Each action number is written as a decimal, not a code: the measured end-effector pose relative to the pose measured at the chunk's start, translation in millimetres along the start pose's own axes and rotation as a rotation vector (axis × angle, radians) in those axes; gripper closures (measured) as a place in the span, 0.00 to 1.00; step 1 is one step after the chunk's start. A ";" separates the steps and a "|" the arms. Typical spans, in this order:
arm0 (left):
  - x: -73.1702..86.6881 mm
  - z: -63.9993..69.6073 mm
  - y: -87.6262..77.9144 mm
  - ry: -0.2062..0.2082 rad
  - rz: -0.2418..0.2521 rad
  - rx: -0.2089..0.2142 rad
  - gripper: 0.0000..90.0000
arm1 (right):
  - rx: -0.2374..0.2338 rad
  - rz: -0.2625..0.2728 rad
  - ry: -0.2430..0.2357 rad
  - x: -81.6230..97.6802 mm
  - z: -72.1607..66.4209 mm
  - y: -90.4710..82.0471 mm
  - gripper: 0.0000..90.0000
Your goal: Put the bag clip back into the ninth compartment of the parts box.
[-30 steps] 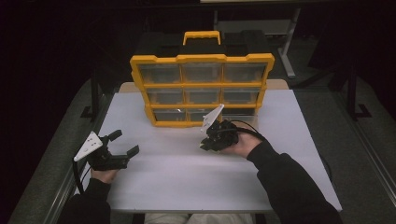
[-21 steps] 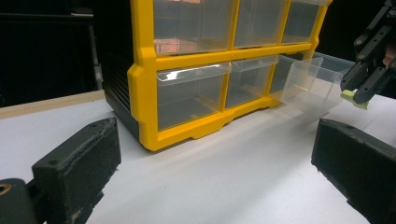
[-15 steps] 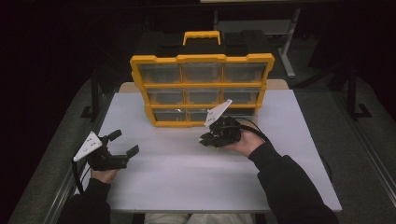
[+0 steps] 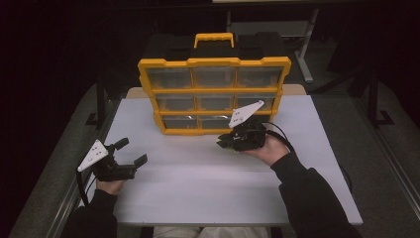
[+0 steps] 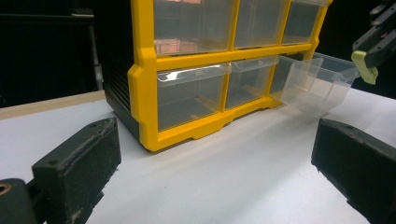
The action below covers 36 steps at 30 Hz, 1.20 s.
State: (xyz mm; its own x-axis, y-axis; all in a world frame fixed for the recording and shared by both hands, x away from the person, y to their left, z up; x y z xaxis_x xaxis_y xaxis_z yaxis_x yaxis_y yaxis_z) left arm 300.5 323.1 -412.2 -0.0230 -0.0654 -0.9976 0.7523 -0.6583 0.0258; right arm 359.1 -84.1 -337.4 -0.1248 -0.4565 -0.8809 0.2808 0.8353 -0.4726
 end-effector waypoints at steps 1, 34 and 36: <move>0.0 0.0 0.0 0.000 0.000 0.000 0.01 | 0.007 0.013 0.005 -0.1 0.5 -2.4 0.85; 0.2 -0.1 0.1 -0.002 -0.001 -0.003 0.01 | 0.241 0.184 0.196 16.5 35.7 -47.2 0.85; 0.3 -0.1 0.2 -0.004 -0.002 -0.004 0.01 | 0.247 0.200 0.221 19.4 38.8 -49.3 0.85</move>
State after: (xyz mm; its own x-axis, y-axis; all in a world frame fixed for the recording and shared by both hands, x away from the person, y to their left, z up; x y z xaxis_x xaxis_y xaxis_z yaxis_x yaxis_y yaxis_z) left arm 300.6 323.0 -412.5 -0.0269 -0.0675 -0.9974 0.7547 -0.6556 0.0240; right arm 379.8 -146.0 -330.3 -0.2393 -0.1926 -0.9516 0.5380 0.7896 -0.2951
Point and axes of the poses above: each handheld gripper's, and its own axes: y roughly forward along the jaws, x roughly out of its underside, z roughly to its right, the point moved 1 cm from there along y, roughly forward along the jaws, and after that the axes turned 12 degrees about z, right-handed, at the moved point
